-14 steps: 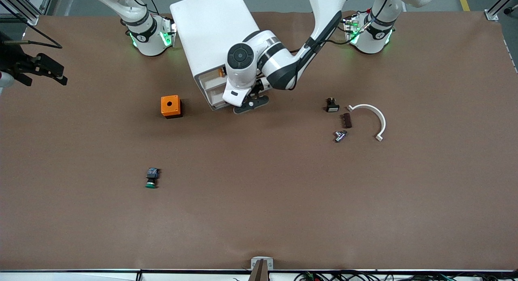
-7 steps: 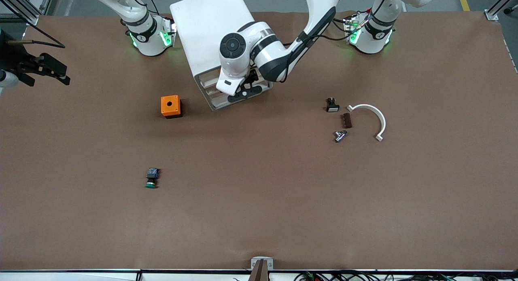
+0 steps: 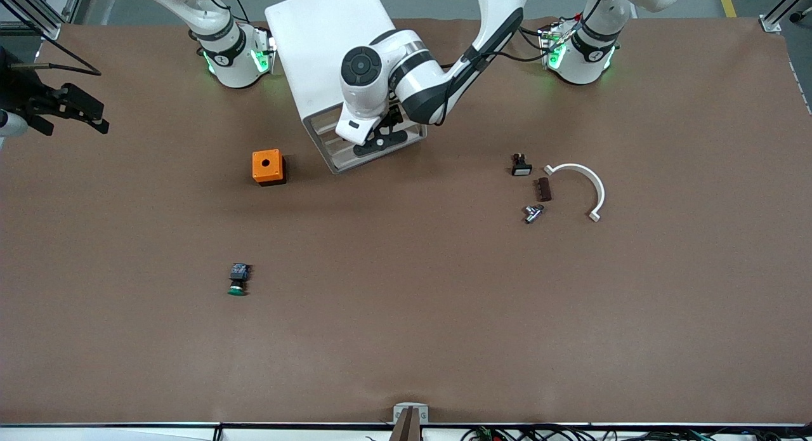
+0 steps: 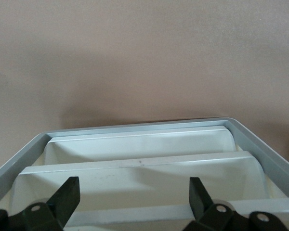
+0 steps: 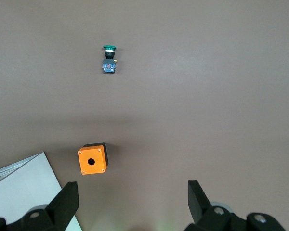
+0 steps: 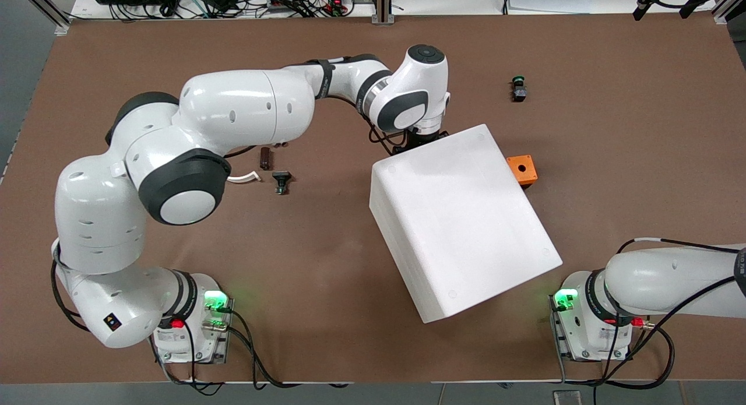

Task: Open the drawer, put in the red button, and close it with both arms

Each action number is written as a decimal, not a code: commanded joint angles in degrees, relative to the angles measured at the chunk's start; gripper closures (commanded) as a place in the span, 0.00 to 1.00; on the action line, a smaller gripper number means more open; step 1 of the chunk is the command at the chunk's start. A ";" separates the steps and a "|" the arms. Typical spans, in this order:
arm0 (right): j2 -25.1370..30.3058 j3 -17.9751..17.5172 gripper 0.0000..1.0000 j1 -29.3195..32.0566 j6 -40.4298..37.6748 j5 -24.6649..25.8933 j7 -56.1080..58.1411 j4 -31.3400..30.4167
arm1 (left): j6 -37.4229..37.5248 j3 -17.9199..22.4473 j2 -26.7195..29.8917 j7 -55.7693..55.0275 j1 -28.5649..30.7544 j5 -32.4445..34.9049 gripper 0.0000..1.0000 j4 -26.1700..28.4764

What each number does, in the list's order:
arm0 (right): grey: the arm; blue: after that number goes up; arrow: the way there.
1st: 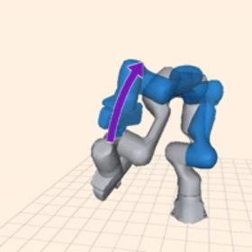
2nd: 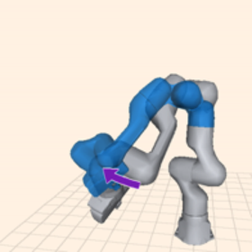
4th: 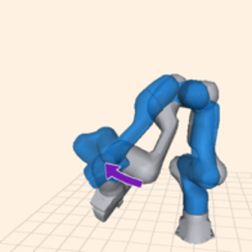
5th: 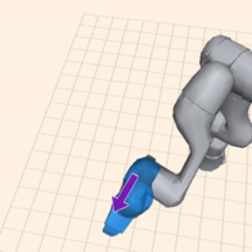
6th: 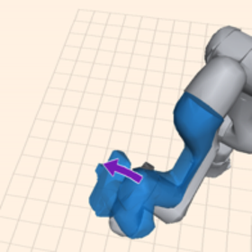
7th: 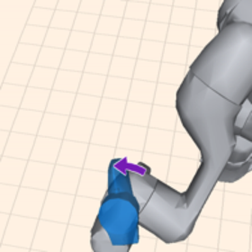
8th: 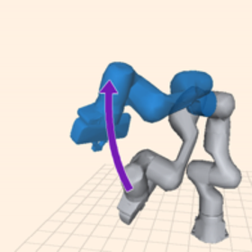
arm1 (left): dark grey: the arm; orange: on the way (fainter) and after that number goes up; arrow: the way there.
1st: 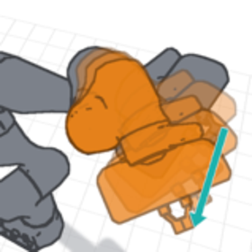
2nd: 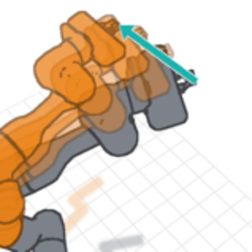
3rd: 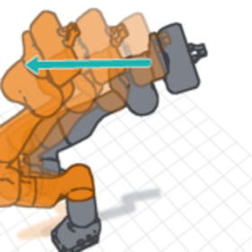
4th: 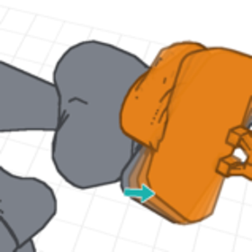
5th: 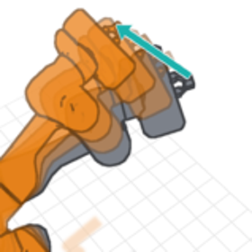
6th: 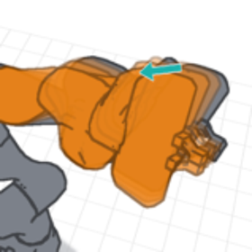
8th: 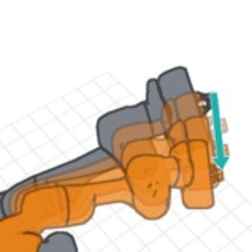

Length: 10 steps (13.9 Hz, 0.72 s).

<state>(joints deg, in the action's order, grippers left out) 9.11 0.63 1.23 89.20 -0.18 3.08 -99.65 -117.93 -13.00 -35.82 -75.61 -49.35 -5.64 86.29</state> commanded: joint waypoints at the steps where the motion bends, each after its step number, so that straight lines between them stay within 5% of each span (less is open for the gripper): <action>1: 0.55 0.25 0.00 0.00 -0.08 -0.87 0.08 -0.37 | 1.81 0.68 2.86 -0.59 2.13 0.81 0.00 1.43; 10: 0.55 0.25 0.00 0.09 -0.08 -0.87 0.44 -0.37 | 10.95 1.04 10.14 9.57 26.64 9.32 0.00 -2.53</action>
<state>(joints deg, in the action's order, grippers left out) 9.11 0.72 1.23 89.19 -0.19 3.09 -99.68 -109.47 -11.31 -28.65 -69.44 -26.52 1.48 82.98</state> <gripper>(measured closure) 0.000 0.000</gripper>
